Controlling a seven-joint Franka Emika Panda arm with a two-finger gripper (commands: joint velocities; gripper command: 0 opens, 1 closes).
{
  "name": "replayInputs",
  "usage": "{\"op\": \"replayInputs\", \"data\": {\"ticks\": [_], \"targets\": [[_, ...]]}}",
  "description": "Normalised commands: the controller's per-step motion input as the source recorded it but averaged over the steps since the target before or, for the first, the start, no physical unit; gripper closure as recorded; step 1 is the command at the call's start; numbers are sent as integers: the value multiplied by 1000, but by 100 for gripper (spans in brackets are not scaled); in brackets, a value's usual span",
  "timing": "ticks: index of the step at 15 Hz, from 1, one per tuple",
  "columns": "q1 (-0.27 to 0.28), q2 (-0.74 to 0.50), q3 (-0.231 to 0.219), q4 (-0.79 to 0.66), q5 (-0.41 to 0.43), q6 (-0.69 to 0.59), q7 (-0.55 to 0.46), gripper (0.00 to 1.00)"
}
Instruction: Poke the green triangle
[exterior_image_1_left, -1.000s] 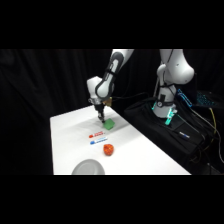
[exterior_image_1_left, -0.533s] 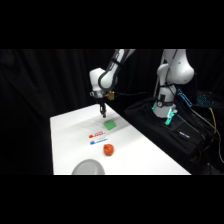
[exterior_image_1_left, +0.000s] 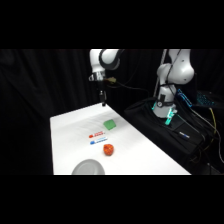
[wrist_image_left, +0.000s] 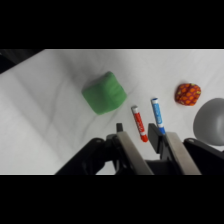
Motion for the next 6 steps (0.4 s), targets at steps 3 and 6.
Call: {"op": "replayInputs", "data": {"ticks": [3,6], "targets": [[86,-549,-98,-145,-171,-271,72,0],[98,-391,-59,-91,-265,-126,239,0]]}}
